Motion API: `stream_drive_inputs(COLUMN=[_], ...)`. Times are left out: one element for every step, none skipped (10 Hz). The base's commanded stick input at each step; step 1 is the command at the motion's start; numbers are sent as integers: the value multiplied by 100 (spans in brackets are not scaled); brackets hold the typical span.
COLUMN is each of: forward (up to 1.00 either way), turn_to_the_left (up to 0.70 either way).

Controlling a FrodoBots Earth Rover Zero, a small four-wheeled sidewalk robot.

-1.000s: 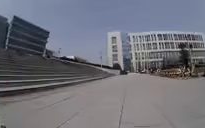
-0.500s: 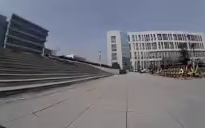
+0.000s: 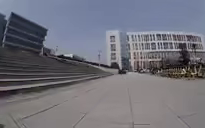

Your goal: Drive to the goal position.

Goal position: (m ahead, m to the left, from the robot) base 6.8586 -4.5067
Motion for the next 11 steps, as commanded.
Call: stream_drive_inputs(forward=[70, 70, 70, 70, 70, 70, 70, 70, 70, 70, 70], turn_to_the_left=[0, 0, 0, 0, 0, 0, 0, 0, 0, 0, 0])
